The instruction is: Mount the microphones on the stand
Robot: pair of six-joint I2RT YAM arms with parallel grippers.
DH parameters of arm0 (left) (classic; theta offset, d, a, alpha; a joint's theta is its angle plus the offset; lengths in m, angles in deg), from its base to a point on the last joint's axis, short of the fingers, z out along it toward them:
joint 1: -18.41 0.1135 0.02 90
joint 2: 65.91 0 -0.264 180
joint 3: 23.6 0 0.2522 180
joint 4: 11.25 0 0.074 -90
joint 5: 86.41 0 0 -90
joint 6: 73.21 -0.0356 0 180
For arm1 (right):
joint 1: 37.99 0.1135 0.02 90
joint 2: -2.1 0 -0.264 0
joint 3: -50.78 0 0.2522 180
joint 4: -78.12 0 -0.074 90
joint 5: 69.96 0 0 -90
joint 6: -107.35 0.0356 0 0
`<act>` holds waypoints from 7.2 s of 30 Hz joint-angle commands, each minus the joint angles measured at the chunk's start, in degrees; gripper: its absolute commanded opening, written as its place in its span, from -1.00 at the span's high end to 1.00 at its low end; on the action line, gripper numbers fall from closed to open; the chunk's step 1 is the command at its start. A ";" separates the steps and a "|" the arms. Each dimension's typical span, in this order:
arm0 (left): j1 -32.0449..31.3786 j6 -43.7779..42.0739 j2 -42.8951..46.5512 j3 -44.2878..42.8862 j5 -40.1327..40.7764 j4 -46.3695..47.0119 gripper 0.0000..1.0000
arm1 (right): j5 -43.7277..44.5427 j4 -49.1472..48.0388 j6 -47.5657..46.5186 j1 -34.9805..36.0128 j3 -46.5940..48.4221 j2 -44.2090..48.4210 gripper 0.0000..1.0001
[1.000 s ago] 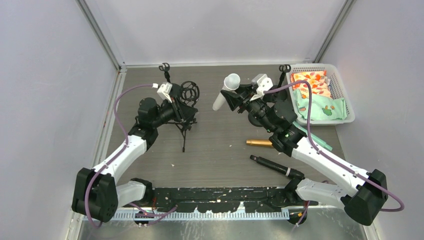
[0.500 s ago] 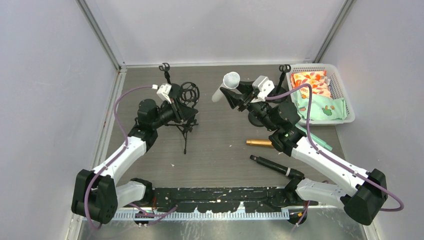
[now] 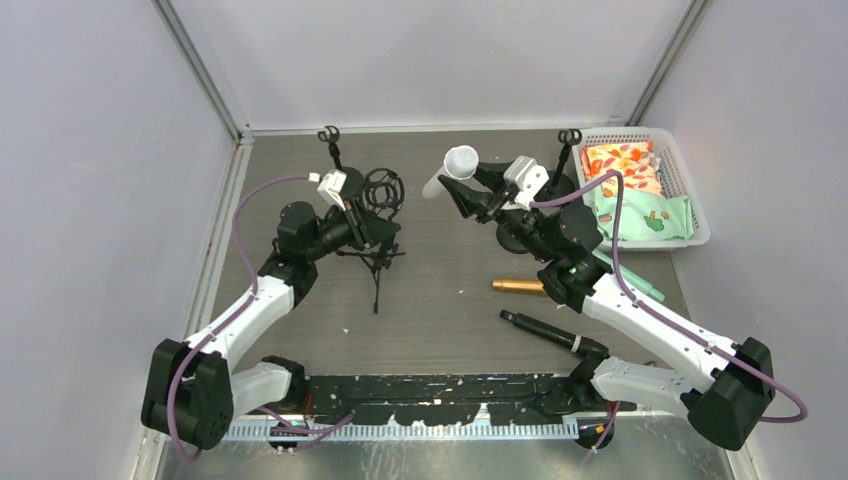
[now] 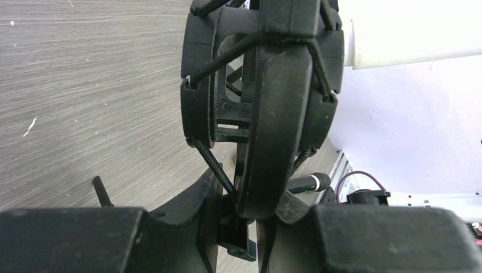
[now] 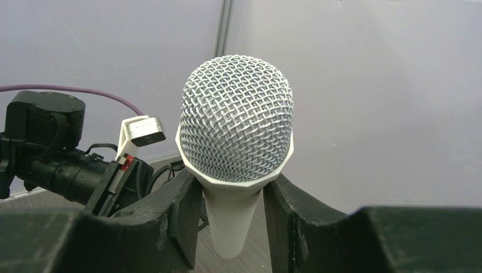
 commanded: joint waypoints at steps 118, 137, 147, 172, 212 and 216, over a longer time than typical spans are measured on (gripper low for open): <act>-0.61 4.70 -0.58 -5.64 11.29 22.89 0.99 | 0.21 9.18 0.64 3.98 -11.02 11.52 -0.50; -4.94 12.54 -61.13 -62.39 8.84 48.09 0.99 | 3.89 23.37 1.47 4.01 -12.40 24.99 -0.50; -6.03 11.30 -76.61 -83.46 11.75 40.73 0.99 | 5.50 29.93 0.69 3.99 -10.67 27.68 -0.50; -4.98 7.69 -73.30 -63.67 16.24 42.63 -0.43 | 11.67 31.59 0.00 4.03 -10.71 28.28 -0.50; -6.98 -9.04 -4.83 -8.91 39.65 -11.57 -1.00 | 30.01 77.94 28.52 -5.45 26.10 -1.35 -0.50; -8.05 -9.83 -3.69 -7.85 38.00 -11.76 -0.99 | 31.44 80.55 38.30 -9.88 23.61 -2.43 -0.52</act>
